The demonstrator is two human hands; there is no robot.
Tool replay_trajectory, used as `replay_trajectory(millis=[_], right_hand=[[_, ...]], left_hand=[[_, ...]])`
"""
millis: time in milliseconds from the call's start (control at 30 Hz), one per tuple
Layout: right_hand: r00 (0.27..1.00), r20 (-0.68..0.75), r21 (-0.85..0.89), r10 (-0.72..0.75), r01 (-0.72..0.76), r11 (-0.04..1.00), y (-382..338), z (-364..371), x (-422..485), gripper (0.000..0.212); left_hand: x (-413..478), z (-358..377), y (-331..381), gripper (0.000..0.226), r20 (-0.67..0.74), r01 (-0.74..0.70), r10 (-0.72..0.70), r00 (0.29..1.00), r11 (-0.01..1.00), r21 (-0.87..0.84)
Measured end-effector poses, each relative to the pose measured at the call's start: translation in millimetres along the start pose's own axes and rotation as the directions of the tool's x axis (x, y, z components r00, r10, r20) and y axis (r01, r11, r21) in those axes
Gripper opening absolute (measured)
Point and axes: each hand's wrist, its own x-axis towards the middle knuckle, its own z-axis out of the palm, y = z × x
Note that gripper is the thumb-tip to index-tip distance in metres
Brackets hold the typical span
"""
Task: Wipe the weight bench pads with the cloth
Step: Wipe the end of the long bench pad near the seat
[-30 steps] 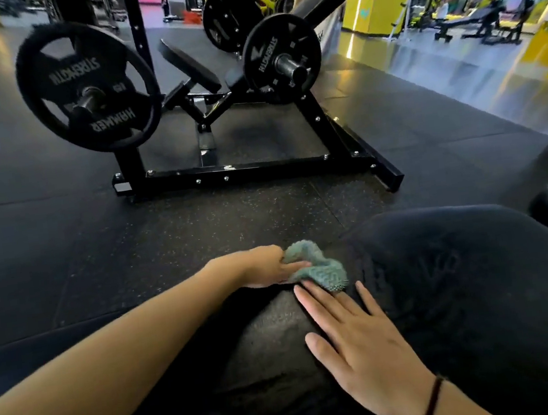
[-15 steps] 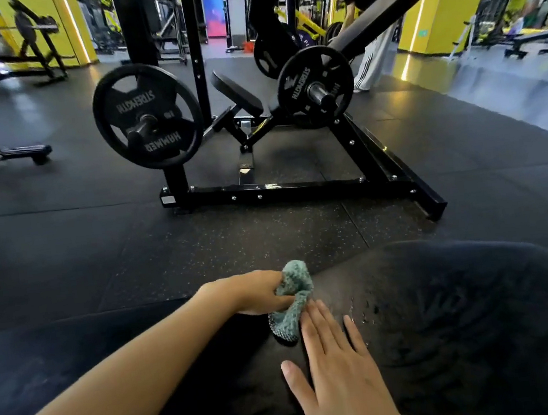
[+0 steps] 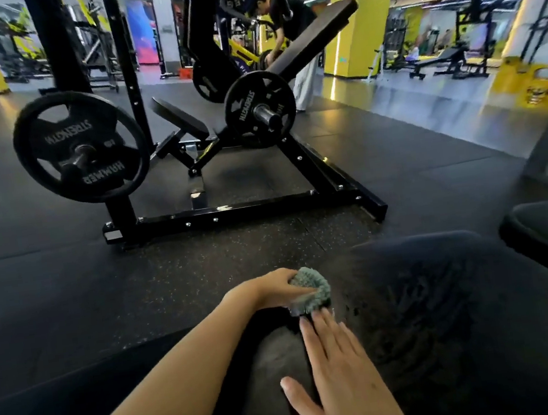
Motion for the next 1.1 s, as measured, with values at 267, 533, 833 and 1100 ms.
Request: replay_trajectory(millis=[267,533,833,1100], right_hand=[[0.991,0.034,0.05,-0.127,0.125,0.991,4,-11,0,0.075],[0.988,0.094,0.089,-0.125,0.117,0.989,3,-19,-2,0.081],[0.995,0.066,0.096,-0.071,0.065,0.993,6,7,19,0.07],[0.954,-0.03,0.039,-0.297,0.298,0.954,98,-11,36,0.048]], left_hand=[[40,17,25,0.058,-0.061,-0.028,0.034,0.998,0.995,0.099],[-12,-11,-25,0.046,0.101,-0.115,0.087,0.991,0.941,0.319],[19,3,12,0.052,0.038,-0.05,0.038,0.999,0.909,0.415],[84,27,50,0.058,-0.106,0.039,-0.008,0.994,0.957,0.287]])
